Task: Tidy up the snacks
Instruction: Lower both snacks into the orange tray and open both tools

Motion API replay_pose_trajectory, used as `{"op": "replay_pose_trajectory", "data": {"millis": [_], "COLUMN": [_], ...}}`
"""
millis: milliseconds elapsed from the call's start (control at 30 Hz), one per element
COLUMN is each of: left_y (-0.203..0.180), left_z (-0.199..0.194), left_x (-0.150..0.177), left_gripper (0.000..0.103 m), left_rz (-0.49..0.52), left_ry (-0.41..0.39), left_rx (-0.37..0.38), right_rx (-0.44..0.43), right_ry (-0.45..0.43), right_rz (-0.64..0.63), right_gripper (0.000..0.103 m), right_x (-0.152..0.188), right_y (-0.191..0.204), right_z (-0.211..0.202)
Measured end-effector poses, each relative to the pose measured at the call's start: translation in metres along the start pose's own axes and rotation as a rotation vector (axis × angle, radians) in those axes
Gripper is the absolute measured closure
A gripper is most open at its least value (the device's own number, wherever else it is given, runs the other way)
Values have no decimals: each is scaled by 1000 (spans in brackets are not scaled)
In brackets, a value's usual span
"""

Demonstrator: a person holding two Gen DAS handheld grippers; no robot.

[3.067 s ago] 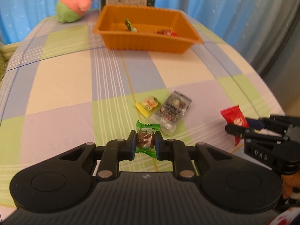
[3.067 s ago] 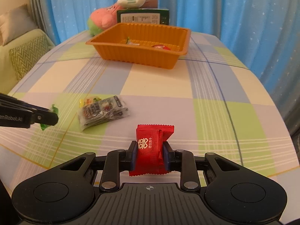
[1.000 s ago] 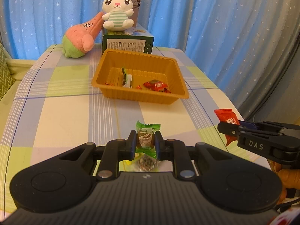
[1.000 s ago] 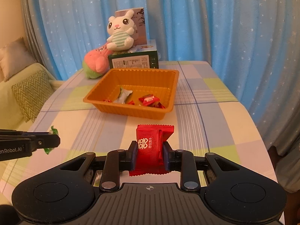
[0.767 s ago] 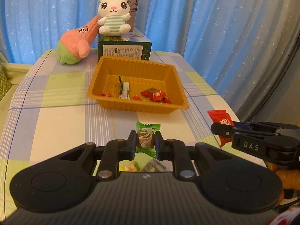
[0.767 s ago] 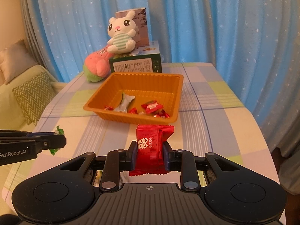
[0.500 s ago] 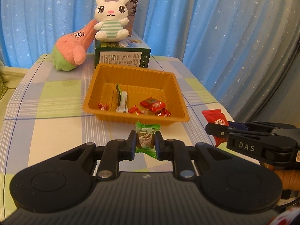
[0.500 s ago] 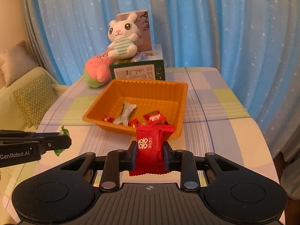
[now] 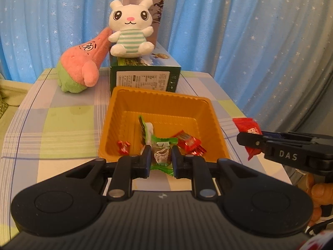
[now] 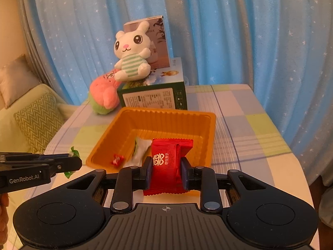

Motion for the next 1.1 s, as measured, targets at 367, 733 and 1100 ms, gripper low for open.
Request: {"op": "replay_pose_trajectory", "data": {"millis": [367, 733, 1100], "left_y": [37, 57, 63], "left_z": [41, 77, 65], "left_x": [-23, -25, -17], "left_gripper": [85, 79, 75], "left_rz": [-15, -49, -63], "left_ry": [17, 5, 0], "left_rx": [-23, -24, -30], "right_rx": [-23, -18, -19], "right_ry": [19, 44, 52], "right_rz": [15, 29, 39], "right_gripper": [75, 75, 75], "right_x": [-21, -18, -19], "right_y": [6, 5, 3], "right_z": [43, 62, 66]}}
Point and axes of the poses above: each gripper's, at about its wrist camera, not at the fingertips, and z roughly the way its jaws point, y to its left, x to its underside, the point moved 8 cm from there along z, roughly the way its jaws point, and after that the axes turned 13 degrees about x, right-handed, at the moved point
